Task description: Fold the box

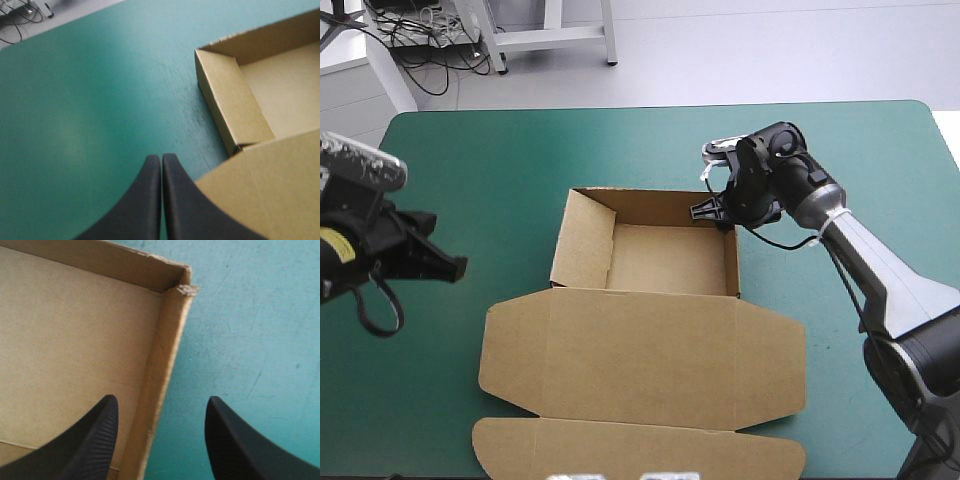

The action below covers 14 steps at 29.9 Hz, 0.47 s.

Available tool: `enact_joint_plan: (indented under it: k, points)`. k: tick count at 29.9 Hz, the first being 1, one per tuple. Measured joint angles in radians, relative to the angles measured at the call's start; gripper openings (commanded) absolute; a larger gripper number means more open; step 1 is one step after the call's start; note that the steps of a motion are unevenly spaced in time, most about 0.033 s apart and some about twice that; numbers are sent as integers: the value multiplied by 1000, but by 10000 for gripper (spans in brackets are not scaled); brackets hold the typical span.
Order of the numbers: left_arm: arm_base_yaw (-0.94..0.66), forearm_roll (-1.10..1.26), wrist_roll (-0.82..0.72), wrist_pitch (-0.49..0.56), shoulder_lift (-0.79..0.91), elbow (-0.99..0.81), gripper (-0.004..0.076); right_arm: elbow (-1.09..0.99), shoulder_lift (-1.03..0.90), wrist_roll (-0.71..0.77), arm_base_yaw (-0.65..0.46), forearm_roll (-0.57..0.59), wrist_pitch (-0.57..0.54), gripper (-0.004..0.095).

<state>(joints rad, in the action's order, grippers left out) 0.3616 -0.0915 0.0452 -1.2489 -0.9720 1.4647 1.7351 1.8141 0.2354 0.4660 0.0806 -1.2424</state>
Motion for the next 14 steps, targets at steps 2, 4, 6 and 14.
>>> enact_joint_plan:
  k: [2, 4, 6, 14]
  points:
    - [0, 11, 2, 4, 69, -98, -10, -1, 26, 1, 0, -6, 4, 494]
    - [0, 13, 3, 18, 133, -196, -10, -1, 49, 2, 0, -6, 3, 494]
    - [0, 13, 3, 36, 189, -284, -10, -1, 75, 2, 0, -12, 5, 494]
    - [0, 13, 15, 139, 404, -665, -10, -1, 131, 8, 0, -81, 10, 420]
